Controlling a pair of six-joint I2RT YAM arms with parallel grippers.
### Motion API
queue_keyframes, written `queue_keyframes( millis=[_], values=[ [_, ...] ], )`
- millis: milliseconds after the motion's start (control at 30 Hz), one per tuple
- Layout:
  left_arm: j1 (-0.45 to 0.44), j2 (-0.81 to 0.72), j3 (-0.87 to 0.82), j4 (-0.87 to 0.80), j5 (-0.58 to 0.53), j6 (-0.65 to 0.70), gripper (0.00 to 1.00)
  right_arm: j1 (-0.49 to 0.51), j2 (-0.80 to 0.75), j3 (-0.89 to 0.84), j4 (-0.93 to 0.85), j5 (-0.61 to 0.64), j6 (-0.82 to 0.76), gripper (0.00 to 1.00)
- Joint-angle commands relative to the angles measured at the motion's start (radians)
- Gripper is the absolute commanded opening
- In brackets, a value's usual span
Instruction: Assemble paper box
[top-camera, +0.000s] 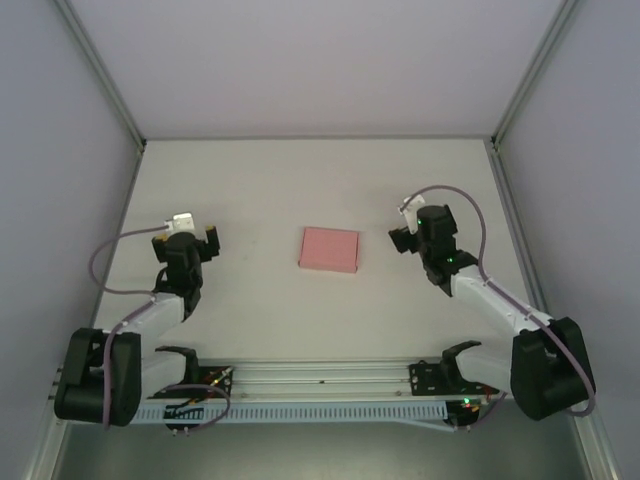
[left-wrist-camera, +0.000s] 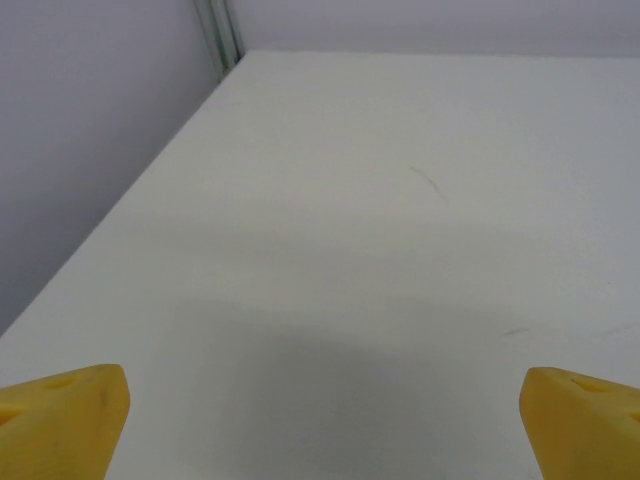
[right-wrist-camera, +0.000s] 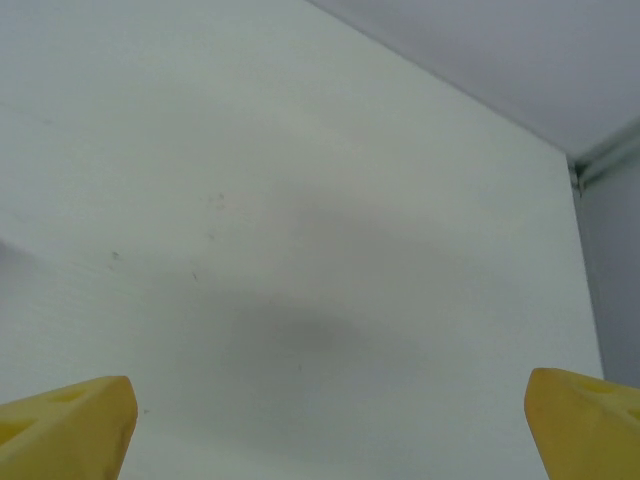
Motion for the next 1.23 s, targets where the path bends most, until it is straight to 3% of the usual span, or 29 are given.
queue_keyframes(
  millis=[0, 67, 200, 267, 300, 333, 367, 433, 467, 500, 567, 600, 667, 733, 833, 1200],
  values=[
    [0.041, 0.080, -0.056, 0.344, 0.058, 0.057, 1.00, -0.069, 0.037, -0.137, 0.391, -0.032, 0.145, 1.00],
    [0.056, 0.152, -0.074, 0.448, 0.113, 0.074, 1.00, -0.112, 0.096, -0.210, 0.596, -0.044, 0.206, 1.00],
    [0.068, 0.214, -0.067, 0.521, 0.166, 0.119, 1.00, -0.133, 0.244, -0.247, 0.786, -0.026, 0.184, 1.00],
    [0.096, 0.318, -0.107, 0.685, 0.198, 0.109, 1.00, -0.142, 0.300, -0.265, 0.894, -0.032, 0.190, 1.00],
    [0.116, 0.405, -0.115, 0.810, 0.226, 0.111, 1.00, -0.149, 0.285, -0.255, 0.845, -0.039, 0.197, 1.00],
    [0.124, 0.393, -0.106, 0.794, 0.253, 0.110, 1.00, -0.166, 0.267, -0.244, 0.792, -0.066, 0.211, 1.00],
    [0.140, 0.344, -0.076, 0.641, 0.288, 0.088, 1.00, -0.198, 0.268, -0.246, 0.796, -0.111, 0.234, 1.00],
    [0.157, 0.381, -0.064, 0.680, 0.322, 0.088, 1.00, -0.272, 0.326, -0.283, 0.901, -0.144, 0.323, 1.00],
    [0.159, 0.364, -0.047, 0.612, 0.331, 0.082, 1.00, -0.312, 0.433, -0.311, 1.124, -0.169, 0.362, 1.00],
    [0.156, 0.372, -0.042, 0.616, 0.322, 0.090, 1.00, -0.336, 0.486, -0.323, 1.226, -0.162, 0.407, 1.00],
    [0.154, 0.372, -0.042, 0.615, 0.319, 0.090, 1.00, -0.352, 0.346, -0.251, 0.852, -0.181, 0.403, 1.00],
    [0.154, 0.374, -0.042, 0.620, 0.316, 0.092, 1.00, -0.348, 0.367, -0.220, 0.832, -0.164, 0.405, 1.00],
    [0.149, 0.373, -0.039, 0.612, 0.313, 0.096, 1.00, -0.336, 0.424, -0.254, 0.995, -0.273, 0.343, 1.00],
    [0.139, 0.376, -0.032, 0.603, 0.297, 0.110, 1.00, -0.336, 0.374, -0.222, 0.845, -0.276, 0.339, 1.00],
    [0.130, 0.376, -0.023, 0.592, 0.302, 0.118, 1.00, -0.338, 0.400, -0.234, 0.915, -0.245, 0.355, 1.00],
    [0.129, 0.376, -0.023, 0.592, 0.302, 0.118, 1.00, -0.338, 0.388, -0.223, 0.873, -0.245, 0.355, 1.00]
  ],
)
